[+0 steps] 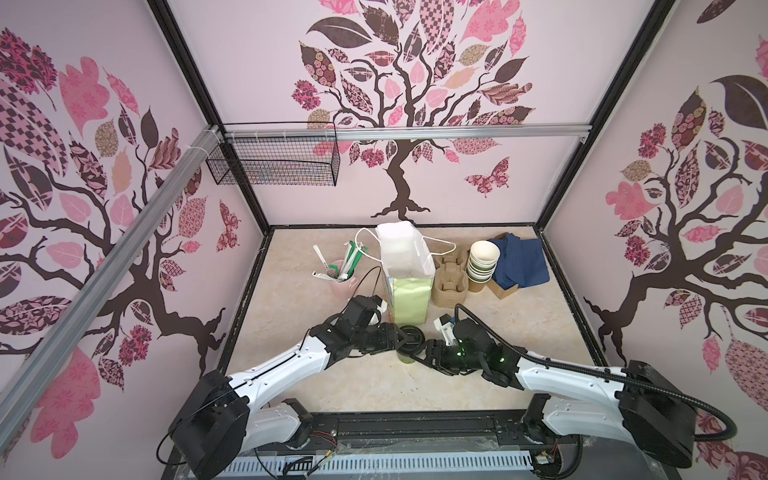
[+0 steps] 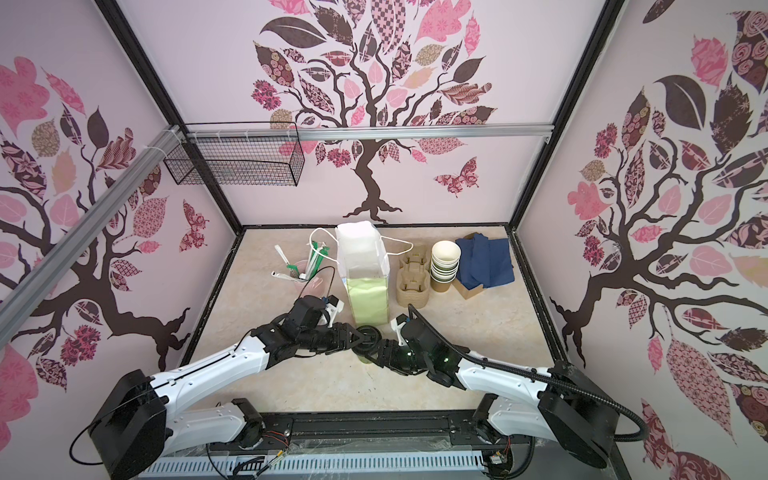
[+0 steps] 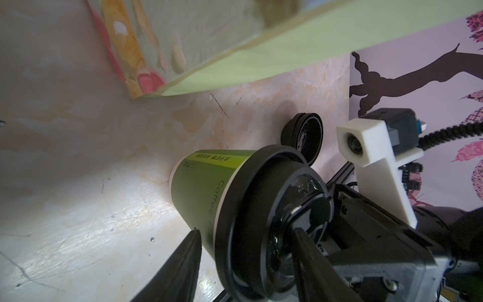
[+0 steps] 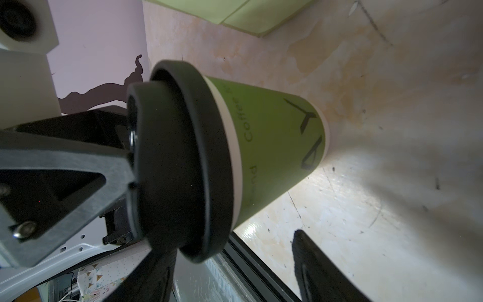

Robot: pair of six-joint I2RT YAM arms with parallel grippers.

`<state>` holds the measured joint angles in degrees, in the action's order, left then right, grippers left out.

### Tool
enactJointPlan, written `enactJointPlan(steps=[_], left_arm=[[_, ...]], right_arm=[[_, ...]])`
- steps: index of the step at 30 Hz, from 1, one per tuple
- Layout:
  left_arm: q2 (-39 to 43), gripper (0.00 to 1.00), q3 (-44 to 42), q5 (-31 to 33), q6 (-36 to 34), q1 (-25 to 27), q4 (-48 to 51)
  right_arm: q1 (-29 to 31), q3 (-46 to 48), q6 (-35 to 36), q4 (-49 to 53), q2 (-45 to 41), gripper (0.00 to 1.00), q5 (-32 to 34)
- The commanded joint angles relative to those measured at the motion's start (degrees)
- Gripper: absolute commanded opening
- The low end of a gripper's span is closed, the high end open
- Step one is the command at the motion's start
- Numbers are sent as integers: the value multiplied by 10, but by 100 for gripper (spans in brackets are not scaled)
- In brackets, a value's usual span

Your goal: Pack the takeout coffee

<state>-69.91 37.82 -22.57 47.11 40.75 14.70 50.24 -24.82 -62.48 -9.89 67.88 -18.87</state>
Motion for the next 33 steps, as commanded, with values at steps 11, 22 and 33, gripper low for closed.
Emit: enactJointPlan(steps=[11, 22, 33], left_arm=[[-16, 58, 9, 11, -8, 1, 87], [-20, 58, 19, -8, -7, -6, 82], [-31, 57, 35, -15, -9, -11, 81]], right_arm=[[-72, -3, 43, 203, -237, 76, 47], [-97, -43, -31, 110, -107, 58, 44], [-97, -44, 21, 90, -78, 44, -38]])
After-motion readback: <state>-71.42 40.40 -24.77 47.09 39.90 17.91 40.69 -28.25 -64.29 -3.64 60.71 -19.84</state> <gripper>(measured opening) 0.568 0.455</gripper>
